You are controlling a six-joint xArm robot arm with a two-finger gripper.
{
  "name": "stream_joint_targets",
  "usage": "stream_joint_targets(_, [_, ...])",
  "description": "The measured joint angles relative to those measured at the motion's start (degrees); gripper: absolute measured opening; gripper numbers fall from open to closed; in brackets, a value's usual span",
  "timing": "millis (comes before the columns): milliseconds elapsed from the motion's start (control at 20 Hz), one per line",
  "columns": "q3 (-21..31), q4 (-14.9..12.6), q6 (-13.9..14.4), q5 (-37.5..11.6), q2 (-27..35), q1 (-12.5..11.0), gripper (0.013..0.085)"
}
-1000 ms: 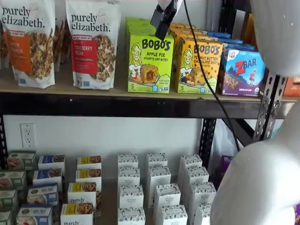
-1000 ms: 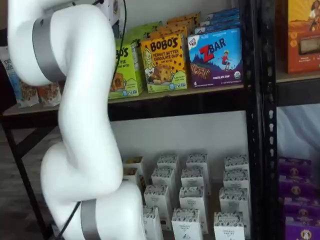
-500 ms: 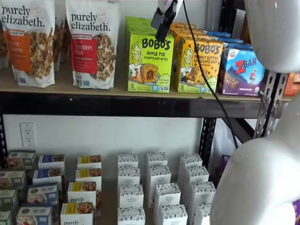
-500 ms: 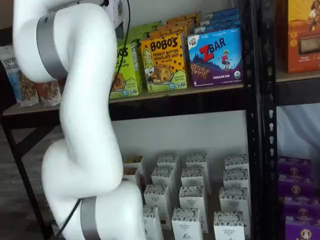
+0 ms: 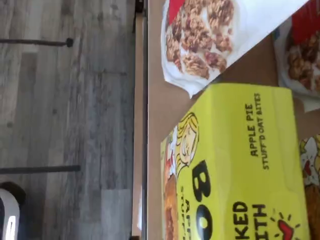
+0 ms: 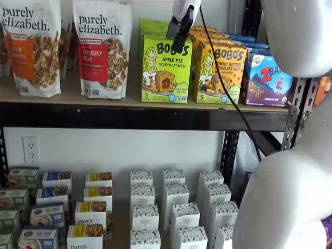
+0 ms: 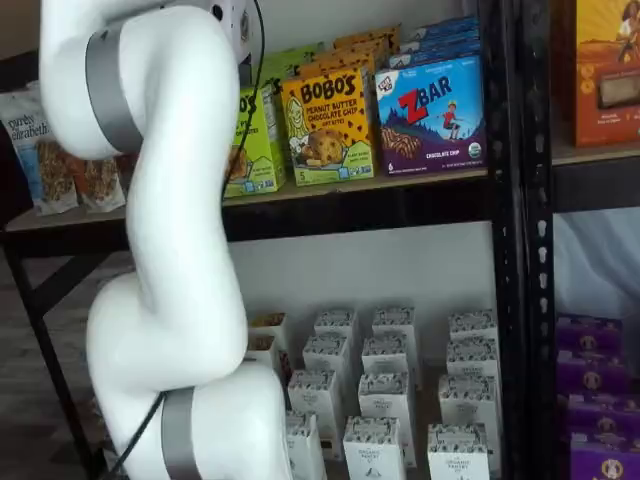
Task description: Pick the green box on the top shelf, the fourth from the left
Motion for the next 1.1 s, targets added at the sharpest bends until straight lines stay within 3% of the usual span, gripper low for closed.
stream_joint_targets(1100, [2.5, -1.2, 0.3, -2.3, 1.0, 1.3, 0.085])
